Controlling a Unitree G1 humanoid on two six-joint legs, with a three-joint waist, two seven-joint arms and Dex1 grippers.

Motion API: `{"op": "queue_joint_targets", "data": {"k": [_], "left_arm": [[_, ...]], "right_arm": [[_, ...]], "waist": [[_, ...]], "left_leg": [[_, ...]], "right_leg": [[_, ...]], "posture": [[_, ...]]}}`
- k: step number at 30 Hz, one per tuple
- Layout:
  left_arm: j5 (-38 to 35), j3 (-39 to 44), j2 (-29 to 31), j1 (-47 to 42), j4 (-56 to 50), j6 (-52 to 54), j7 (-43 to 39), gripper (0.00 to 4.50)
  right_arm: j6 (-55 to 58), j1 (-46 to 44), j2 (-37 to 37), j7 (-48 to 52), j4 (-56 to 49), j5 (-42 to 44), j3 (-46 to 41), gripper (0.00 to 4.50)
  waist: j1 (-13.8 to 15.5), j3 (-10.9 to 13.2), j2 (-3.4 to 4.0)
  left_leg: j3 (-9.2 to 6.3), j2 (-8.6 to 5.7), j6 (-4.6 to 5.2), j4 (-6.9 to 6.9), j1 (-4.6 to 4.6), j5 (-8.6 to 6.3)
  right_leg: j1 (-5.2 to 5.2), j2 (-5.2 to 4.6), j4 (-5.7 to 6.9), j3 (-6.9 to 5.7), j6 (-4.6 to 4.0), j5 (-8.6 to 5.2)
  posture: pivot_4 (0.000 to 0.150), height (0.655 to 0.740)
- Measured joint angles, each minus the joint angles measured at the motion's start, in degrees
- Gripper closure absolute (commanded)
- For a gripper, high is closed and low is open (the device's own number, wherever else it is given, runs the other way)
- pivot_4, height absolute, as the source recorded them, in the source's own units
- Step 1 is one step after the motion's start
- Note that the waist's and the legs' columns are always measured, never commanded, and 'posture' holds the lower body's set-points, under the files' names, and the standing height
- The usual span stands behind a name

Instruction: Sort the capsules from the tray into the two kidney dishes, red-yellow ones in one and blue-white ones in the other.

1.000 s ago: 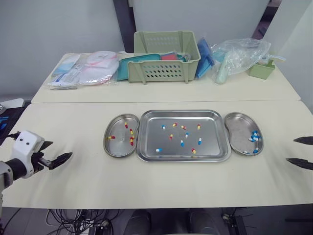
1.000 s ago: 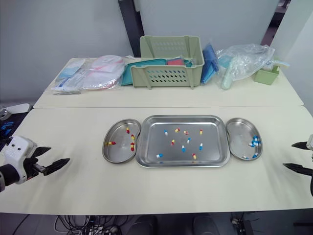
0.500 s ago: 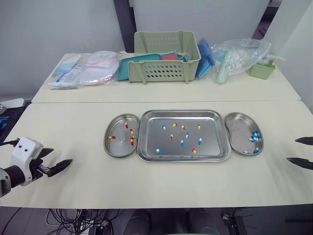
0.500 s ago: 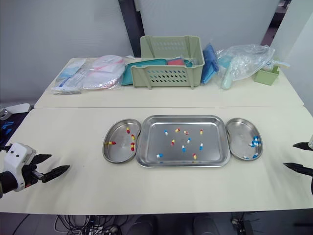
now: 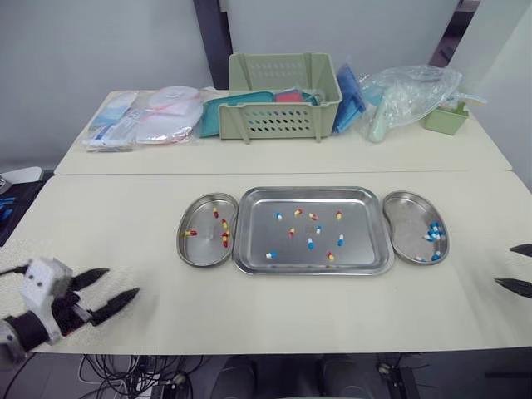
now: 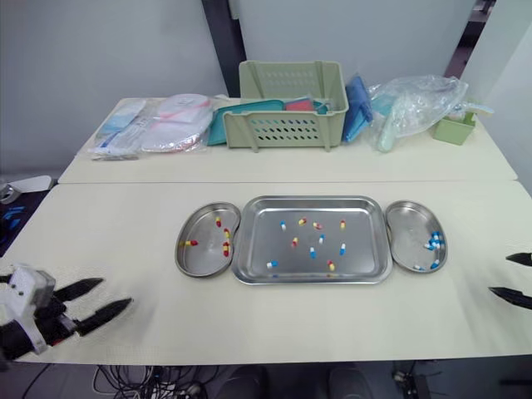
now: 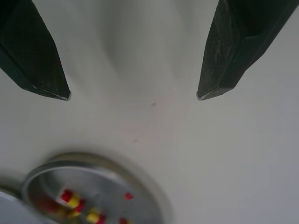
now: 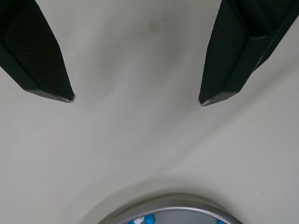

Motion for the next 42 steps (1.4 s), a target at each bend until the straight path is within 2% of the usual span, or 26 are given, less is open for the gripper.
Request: {"op": "queue_joint_targets", "data": {"k": [7, 11, 16, 18, 22, 25, 29, 32, 34, 38, 42], "left_arm": [[-0.5, -10.9, -8.2, 4.6, -12.2, -3.9, 0.0, 0.02], [2.1, -17.5, -12.1, 2.9, -13.1, -9.2, 0.5, 0.02], [3.8, -20.6, -12.9, 1.7, -12.5, -13.4, 1.1, 0.02], [4.3, -21.0, -13.0, 1.0, -11.0, -15.1, 1.1, 0.02], [5.4, -22.4, -14.0, -0.9, -8.1, -19.3, 1.4, 0.02], [5.9, -23.4, -14.3, -1.1, -6.8, -22.1, 1.4, 0.02], [6.0, -24.2, -14.2, -0.9, -5.2, -24.1, 1.2, 0.02], [6.0, -24.8, -14.0, -1.1, -4.4, -25.1, 0.9, 0.02], [6.0, -25.0, -13.8, -1.3, -4.2, -25.8, 0.6, 0.02], [6.1, -25.8, -13.7, -1.6, -4.0, -26.6, 0.4, 0.00], [6.5, -27.0, -13.6, -2.3, -3.3, -27.2, 0.4, 0.00]], "right_arm": [[-0.4, 7.3, 0.8, -1.0, -2.0, 0.1, -3.9, 0.00], [0.5, 10.6, 1.4, -1.4, -5.0, 0.5, -5.3, 0.00], [1.8, 14.4, 1.8, -1.8, -8.7, 0.5, -7.8, 0.00], [2.1, 17.0, 2.9, -1.7, -12.5, 0.7, -9.1, 0.00], [8.0, 24.4, 6.8, -1.3, -31.1, 4.2, -10.8, 0.00], [14.4, 25.0, 7.8, -2.5, -46.5, 8.1, -10.1, 0.00], [22.6, 19.1, 7.7, -6.8, -60.1, 12.8, -3.8, 0.00], [28.2, 7.6, 7.7, -9.8, -64.7, 15.1, 5.6, 0.00], [29.8, 2.6, 7.7, -10.6, -64.7, 15.3, 9.7, 0.00], [31.2, -6.9, 10.0, -11.3, -63.0, 13.3, 18.9, 0.92], [31.7, -18.8, 16.0, -11.9, -57.5, 7.4, 30.6, 0.92]], "waist": [[0.2, 0.0, -0.03], [0.3, 0.0, -0.04], [0.3, 0.1, -0.09], [0.4, 0.1, -0.13], [0.5, 0.1, -0.10], [0.4, 0.1, -0.10], [0.6, 0.2, -0.30], [1.0, 0.3, -0.53], [1.3, 0.3, -0.58], [1.7, 0.3, -0.65], [1.2, 0.3, -0.66]], "left_leg": [[0.06, -0.03, 0.00, 0.03, 0.06, 0.00], [0.07, -0.03, 0.00, 0.04, 0.07, 0.00], [0.06, -0.03, 0.00, 0.03, 0.07, 0.00], [0.04, -0.03, 0.00, 0.03, 0.07, 0.00], [0.04, -0.03, 0.00, 0.04, 0.05, 0.00], [0.03, -0.02, 0.00, 0.04, 0.06, 0.00], [-0.05, -0.02, 0.00, 0.06, 0.02, 0.00], [-0.10, -0.02, 0.00, 0.09, 0.01, 0.00], [-0.10, -0.01, 0.00, 0.09, -0.01, 0.00], [-0.18, -0.01, 0.00, 0.07, -0.10, 0.00], [-0.16, 0.00, 0.00, 0.07, -0.01, 0.00]], "right_leg": [[0.07, 0.02, -0.03, 0.10, 0.05, 0.03], [0.08, 0.03, -0.03, 0.10, 0.06, 0.03], [0.08, 0.03, -0.03, 0.10, 0.06, 0.03], [0.08, 0.04, -0.03, 0.09, 0.06, 0.03], [0.08, 0.04, -0.04, 0.10, 0.09, 0.04], [0.10, 0.05, -0.03, 0.09, 0.09, 0.04], [0.09, 0.05, -0.03, 0.03, 0.09, 0.04], [0.09, 0.05, -0.03, -0.01, 0.10, 0.05], [0.06, 0.05, -0.06, -0.03, 0.10, 0.05], [0.02, 0.04, -0.10, -0.10, 0.09, 0.05], [0.00, 0.05, -0.01, -0.09, 0.08, 0.06]], "posture": [[0.150, 0.7400], [0.150, 0.7400], [0.150, 0.7400], [0.150, 0.7400], [0.150, 0.7400], [0.150, 0.7400], [0.150, 0.7400], [0.150, 0.7400], [0.150, 0.7400], [0.150, 0.7400], [0.150, 0.7400]]}}
